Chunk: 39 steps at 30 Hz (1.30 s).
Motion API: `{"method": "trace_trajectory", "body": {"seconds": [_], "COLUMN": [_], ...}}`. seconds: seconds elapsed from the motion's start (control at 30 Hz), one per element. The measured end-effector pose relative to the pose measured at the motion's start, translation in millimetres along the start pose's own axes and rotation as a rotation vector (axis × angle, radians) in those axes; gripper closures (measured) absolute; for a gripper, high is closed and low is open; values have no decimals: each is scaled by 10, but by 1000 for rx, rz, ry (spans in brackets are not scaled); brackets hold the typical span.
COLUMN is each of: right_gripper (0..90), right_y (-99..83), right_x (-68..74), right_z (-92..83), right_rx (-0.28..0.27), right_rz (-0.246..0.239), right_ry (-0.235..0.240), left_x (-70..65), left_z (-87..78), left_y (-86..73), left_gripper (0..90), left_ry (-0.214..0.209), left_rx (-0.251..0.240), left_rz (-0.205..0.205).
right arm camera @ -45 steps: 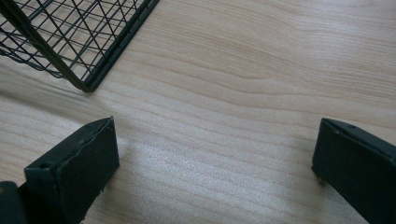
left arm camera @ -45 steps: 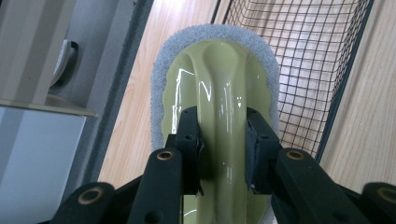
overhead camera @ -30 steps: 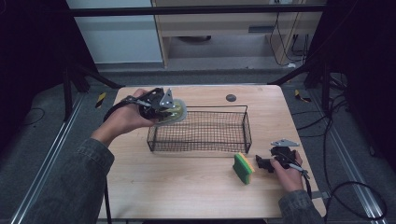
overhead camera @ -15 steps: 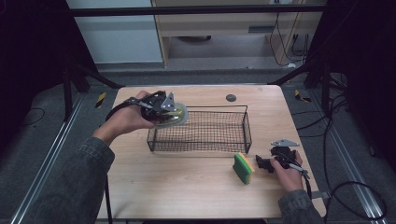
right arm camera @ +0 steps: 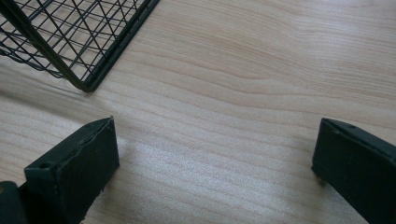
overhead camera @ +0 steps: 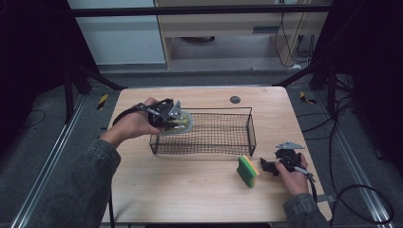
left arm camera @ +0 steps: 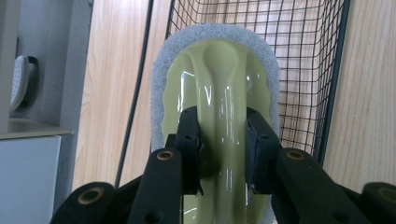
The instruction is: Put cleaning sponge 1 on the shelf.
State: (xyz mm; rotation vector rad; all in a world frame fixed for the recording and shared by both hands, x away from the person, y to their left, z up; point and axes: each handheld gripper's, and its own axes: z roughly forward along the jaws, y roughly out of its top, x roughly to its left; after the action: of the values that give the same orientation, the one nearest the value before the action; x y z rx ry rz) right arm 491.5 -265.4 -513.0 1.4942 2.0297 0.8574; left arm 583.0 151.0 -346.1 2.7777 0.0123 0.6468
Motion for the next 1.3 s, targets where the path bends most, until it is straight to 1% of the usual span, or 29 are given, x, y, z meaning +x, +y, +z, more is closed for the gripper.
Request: {"method": "trace_trajectory", "body": {"seconds": [0.17,0.2,0.3,0.33,0.43,0.53,0.7,0.77,0.8,1.0,1.17,1.3], "right_gripper": [7,7,7,7,7,7,7,7,7,7,7,7], "right_y": [0,0,0,0,0,0,0,-1,-1,-1,-1,-1], "right_x": [-1,-1,-1,-1,-1,-1,-1,0,-1,1,1,1], "right_z": [1,1,1,1,1,1,1,0,1,0,0,0], "right_rx": [-1,-1,-2,-1,-1,-1,-1,0,-2,-1,0,-1], "right_rz": [-2,-2,-2,-2,-2,-2,-2,0,-2,1,0,0], "right_ry": [0,0,0,1,1,0,0,0,0,0,-1,0], "left_x": [-15,-22,-25,-29,-27,-31,-47,-49,-44,-50,-60,-54], "left_z": [46,72,87,91,100,129,160,175,178,205,247,276], "left_y": [-18,-27,-38,-48,-59,-79,-89,-95,-96,-107,-123,-147], "left_gripper": [708,708,707,708,708,707,707,707,707,708,708,707], "left_ry": [-14,-17,-17,-21,-19,-23,-29,-31,-30,-37,-44,-49], "left_rx": [2,5,9,13,11,15,22,24,26,22,32,31], "left_rz": [-4,1,3,-4,-2,-10,-5,-13,-8,-17,-20,-33]}}
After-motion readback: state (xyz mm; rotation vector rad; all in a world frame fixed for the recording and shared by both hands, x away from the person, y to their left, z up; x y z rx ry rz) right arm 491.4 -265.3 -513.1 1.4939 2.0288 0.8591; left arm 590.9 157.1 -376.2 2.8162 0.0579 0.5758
